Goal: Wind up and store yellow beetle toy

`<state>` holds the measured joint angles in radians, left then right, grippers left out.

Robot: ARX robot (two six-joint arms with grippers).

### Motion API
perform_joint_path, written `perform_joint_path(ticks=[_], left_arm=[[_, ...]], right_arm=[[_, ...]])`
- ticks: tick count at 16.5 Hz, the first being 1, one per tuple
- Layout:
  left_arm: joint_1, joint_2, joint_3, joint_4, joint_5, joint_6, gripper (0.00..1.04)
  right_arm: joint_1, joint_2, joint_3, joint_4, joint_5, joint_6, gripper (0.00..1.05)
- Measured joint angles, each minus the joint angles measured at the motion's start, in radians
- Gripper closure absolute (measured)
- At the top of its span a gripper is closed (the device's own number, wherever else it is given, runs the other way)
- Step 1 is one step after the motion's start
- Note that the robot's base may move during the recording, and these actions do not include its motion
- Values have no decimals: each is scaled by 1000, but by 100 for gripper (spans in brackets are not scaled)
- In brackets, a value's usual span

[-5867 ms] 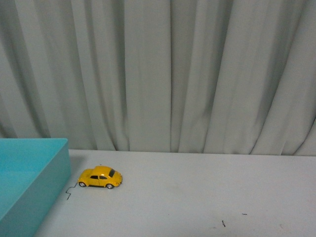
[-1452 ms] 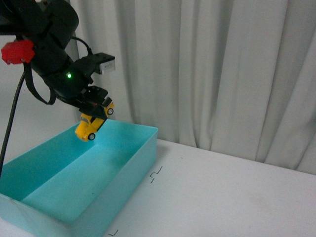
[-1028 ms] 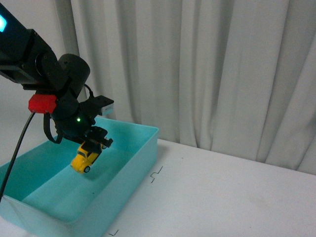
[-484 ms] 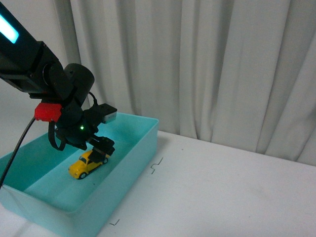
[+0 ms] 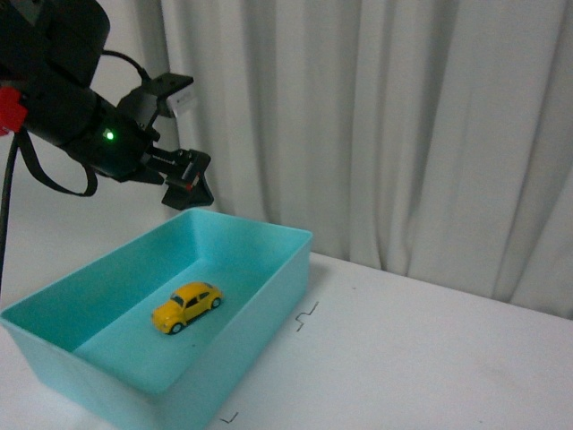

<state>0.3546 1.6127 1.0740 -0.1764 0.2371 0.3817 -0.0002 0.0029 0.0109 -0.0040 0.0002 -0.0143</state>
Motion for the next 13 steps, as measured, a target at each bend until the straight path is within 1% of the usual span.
perform_joint_path(ticks=[1,2,3,4,5,6,8,9,10,12,13], left_arm=[[30,-86,-44,-5,40,-7,7],[61,-196,-149,219,114,-68,12],[61,-311,-278,444,138,-166,23],[29,-449,-413,579,126,-254,34],[-31,-603,-520,576,90,-311,46],[-79,-707,-576,518,53,-333,55],[-107,-764,-605,486,29,-344,61],[-129,-814,-636,486,10,-351,66],[-135,-829,-645,489,5,-353,68],[-173,-941,-722,523,-55,-365,90],[-193,-975,-769,530,-81,-374,102]], right_arm=[[0,0,0,0,0,0,7],[0,0,0,0,0,0,7],[0,0,0,0,0,0,7],[0,0,0,0,0,0,7],[0,0,0,0,0,0,7],[0,0,0,0,0,0,7],[0,0,0,0,0,0,7],[0,0,0,0,0,0,7],[0,0,0,0,0,0,7],[0,0,0,0,0,0,7],[0,0,0,0,-3,0,7]])
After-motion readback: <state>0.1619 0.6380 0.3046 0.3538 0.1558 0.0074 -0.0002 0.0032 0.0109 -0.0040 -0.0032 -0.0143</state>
